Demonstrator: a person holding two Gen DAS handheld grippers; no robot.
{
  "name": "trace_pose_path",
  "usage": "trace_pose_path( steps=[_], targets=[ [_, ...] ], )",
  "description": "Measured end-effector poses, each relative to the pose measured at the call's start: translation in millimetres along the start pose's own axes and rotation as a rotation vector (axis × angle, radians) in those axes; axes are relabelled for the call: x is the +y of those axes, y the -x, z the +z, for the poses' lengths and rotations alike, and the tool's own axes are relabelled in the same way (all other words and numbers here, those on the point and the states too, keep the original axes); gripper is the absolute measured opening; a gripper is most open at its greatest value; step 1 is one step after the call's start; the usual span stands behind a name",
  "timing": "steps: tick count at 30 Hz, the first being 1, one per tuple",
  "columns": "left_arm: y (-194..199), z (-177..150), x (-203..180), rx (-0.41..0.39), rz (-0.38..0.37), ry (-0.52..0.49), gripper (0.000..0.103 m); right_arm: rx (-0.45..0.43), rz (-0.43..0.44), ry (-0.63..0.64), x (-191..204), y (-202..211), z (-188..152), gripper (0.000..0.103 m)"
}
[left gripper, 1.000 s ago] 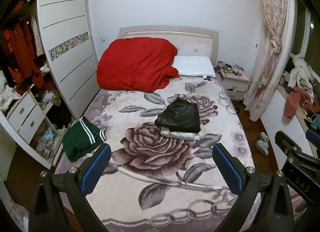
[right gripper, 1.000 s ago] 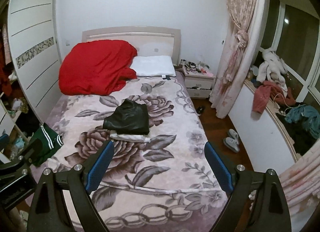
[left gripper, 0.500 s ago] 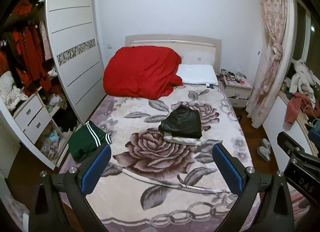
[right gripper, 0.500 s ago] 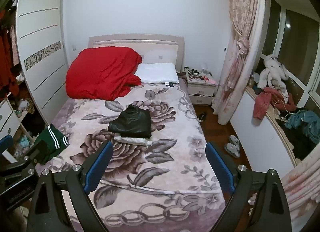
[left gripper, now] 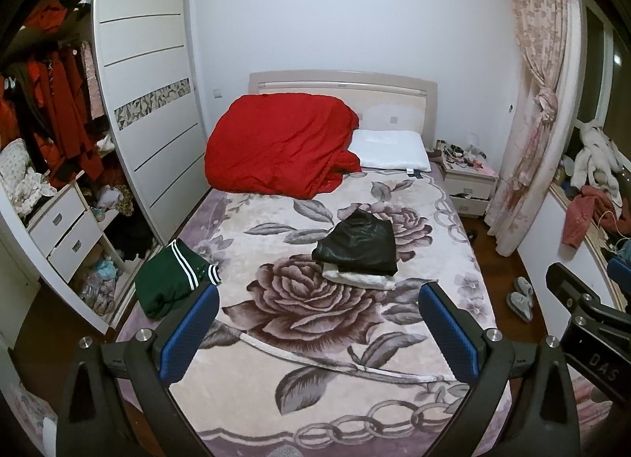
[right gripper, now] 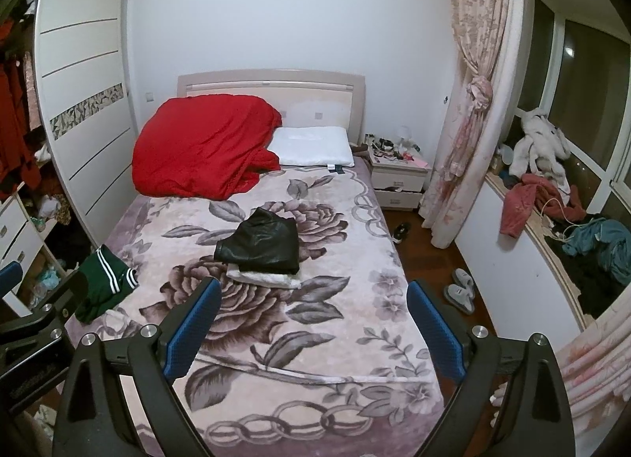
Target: Fold large clothes
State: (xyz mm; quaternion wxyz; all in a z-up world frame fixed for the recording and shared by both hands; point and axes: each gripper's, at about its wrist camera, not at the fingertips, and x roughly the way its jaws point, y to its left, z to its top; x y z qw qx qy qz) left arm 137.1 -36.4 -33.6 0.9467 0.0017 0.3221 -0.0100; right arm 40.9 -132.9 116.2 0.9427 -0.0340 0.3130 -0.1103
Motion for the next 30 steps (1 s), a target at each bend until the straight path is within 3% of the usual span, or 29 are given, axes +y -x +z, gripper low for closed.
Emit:
trace_pose_path(
  steps=[30],
  targets=[
    [10,16,-10,-0.037,0.006,0.002,0.103,-0.011,0.013,0.003,3,-4,20,0.097]
  ],
)
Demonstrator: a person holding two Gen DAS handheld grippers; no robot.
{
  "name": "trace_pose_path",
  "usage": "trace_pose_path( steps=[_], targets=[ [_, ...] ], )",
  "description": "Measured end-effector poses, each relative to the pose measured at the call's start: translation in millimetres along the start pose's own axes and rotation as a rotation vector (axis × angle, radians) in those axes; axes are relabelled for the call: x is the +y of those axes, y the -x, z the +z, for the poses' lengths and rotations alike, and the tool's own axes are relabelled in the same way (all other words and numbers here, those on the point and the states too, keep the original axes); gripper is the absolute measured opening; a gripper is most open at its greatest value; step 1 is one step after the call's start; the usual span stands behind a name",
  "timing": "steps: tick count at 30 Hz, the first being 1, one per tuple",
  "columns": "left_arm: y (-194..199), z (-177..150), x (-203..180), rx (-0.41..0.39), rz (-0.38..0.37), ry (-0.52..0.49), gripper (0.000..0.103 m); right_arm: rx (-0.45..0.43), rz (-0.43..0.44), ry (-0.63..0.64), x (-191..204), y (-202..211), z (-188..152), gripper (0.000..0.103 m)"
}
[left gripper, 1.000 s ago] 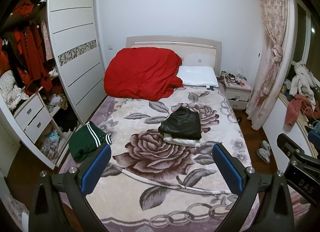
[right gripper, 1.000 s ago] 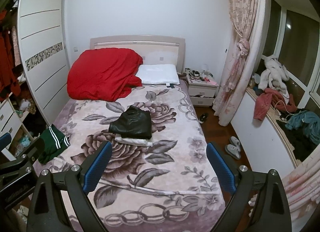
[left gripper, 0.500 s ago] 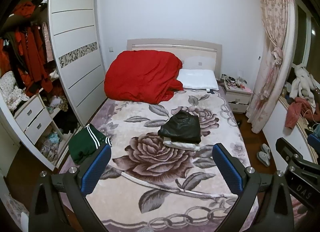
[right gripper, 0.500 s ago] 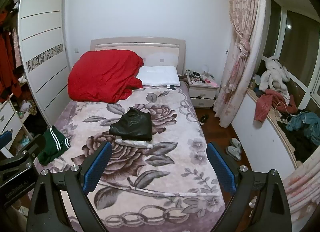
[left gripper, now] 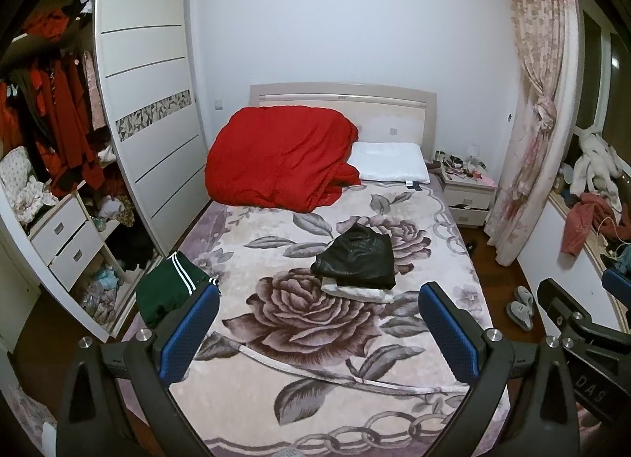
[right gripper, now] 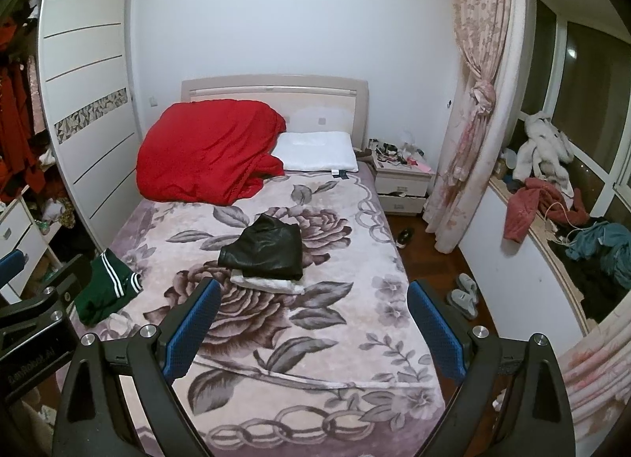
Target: Fold large clothes
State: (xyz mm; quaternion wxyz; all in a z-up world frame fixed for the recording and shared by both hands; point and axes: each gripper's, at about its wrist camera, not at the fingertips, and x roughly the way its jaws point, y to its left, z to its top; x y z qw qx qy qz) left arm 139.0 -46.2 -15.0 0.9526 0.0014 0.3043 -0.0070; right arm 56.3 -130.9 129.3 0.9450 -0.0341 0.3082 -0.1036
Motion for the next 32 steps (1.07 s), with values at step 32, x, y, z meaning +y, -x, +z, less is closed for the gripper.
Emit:
trace_pose_path(
  steps=[32],
  targets=[
    [4,6,1,-0.024,0.018,-0.001,0.103,-0.001,-0.012,-0.03,2,12,-14,0.097]
  ],
)
